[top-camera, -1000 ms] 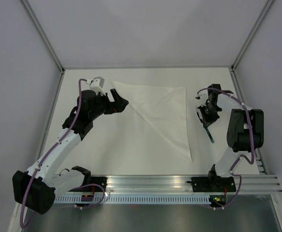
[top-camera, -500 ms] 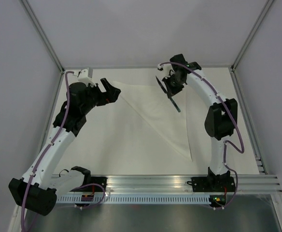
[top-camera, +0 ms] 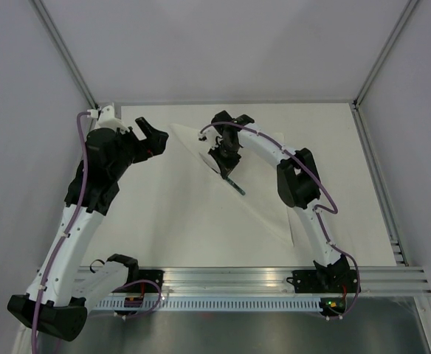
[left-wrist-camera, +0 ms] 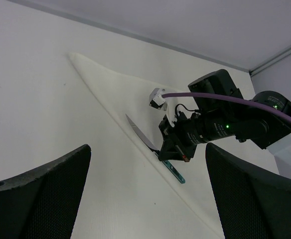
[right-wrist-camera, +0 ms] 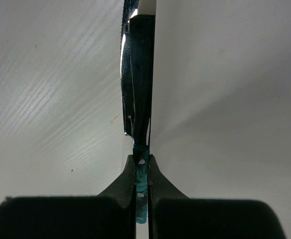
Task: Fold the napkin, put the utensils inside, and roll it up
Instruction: Place the utensil onto the napkin
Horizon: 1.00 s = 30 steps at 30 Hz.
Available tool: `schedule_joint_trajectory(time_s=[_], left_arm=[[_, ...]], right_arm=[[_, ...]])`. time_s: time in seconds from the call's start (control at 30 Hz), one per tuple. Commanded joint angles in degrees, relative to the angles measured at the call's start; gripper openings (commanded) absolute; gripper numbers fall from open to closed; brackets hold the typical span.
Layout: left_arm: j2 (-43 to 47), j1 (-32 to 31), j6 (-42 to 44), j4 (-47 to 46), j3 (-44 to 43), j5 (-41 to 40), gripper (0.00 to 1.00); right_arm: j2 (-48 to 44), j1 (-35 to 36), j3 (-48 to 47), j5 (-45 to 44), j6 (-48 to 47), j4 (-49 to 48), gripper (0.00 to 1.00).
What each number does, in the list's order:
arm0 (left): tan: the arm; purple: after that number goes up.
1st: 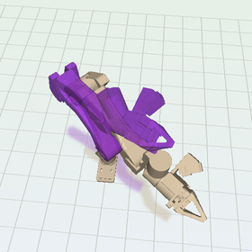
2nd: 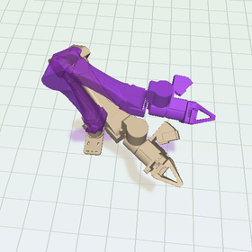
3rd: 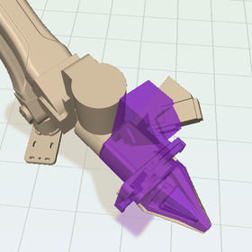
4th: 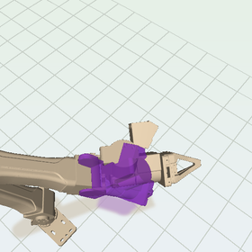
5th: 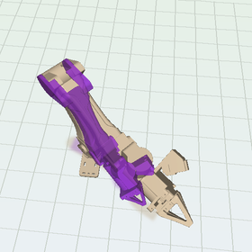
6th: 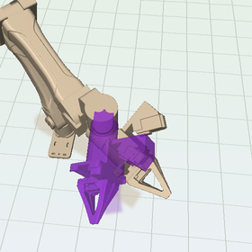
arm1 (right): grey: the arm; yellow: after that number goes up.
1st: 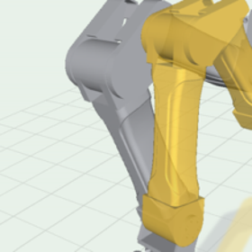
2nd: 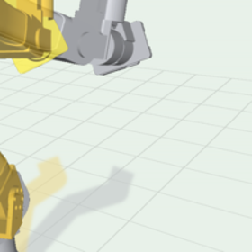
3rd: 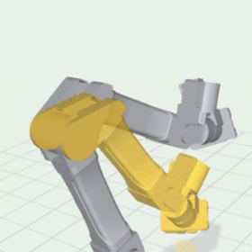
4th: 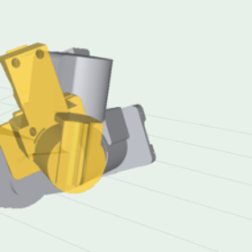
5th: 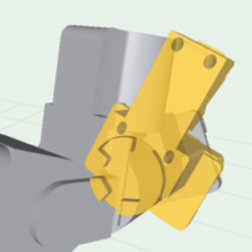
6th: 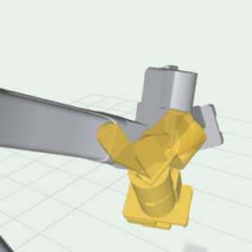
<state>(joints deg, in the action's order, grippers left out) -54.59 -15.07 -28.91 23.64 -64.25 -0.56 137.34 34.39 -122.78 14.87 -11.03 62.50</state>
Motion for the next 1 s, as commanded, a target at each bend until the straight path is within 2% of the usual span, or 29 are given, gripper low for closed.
schedule_joint_trajectory(time_s=[0.0, 0.97], left_arm=[[0.2, 0.4, -1.4, 1.6, -1.6, -0.8, 1.00], [0.1, 0.6, -1.1, 1.1, 1.7, 0.3, 1.00]], right_arm=[[-0.7, -0.7, -1.1, -3.7, 6.1, 2.4, 0.01], [2.7, -0.7, 2.8, -3.6, 8.5, -1.4, 0.00]])
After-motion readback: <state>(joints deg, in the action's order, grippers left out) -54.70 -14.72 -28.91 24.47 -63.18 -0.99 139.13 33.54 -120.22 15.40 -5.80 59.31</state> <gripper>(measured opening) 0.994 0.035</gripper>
